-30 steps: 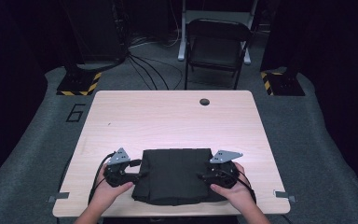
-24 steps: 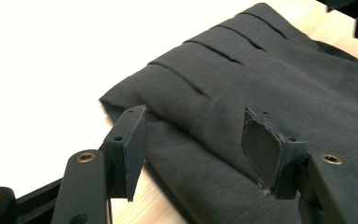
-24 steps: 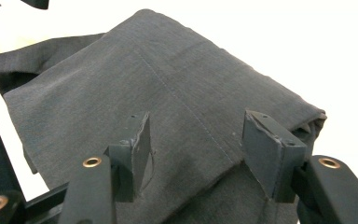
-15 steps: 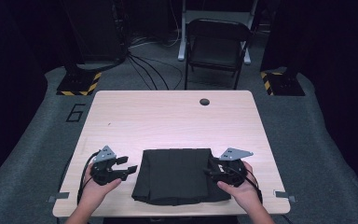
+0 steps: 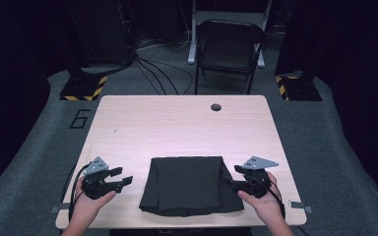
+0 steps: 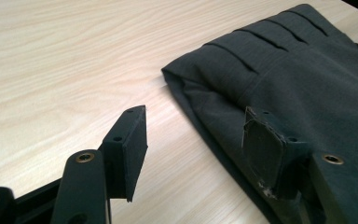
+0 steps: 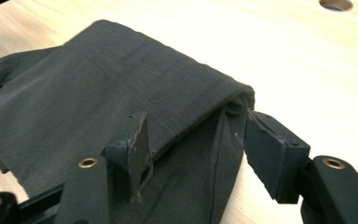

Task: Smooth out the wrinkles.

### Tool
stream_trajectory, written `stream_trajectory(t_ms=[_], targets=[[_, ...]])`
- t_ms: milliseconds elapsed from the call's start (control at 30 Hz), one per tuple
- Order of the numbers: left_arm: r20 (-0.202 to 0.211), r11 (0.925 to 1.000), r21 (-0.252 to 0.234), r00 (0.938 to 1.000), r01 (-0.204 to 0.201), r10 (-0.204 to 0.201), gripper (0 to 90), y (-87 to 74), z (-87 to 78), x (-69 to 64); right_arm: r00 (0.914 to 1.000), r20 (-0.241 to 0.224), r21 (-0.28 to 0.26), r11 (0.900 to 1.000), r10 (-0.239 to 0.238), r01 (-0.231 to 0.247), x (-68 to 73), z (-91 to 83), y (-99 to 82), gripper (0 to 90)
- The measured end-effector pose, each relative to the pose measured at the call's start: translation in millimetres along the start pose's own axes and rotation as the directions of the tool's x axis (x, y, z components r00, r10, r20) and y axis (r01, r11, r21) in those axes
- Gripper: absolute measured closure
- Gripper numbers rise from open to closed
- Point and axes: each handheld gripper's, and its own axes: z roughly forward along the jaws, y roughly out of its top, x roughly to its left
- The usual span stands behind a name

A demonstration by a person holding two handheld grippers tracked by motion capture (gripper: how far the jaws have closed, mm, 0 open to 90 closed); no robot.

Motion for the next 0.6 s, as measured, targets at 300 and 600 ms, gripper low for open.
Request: stream_trajectory(t_ms=[300,600], targets=[[0.002,0.9986,-0.019,0.9988,0.048,-0.048,39.8,-10.8,7.5,6.1,0.9984,0.033,0.013,0.9988,0.047,-0.047,-9.4,6.4,-18.6,40.0],[-0.018,0.9988,0.019,0.9988,0.045,-0.045,39.8,-18.9,19.2,14.2,0.9939,0.056,0.026,0.9949,0.096,-0.097,-21.0,13.1,-35.1,40.9]])
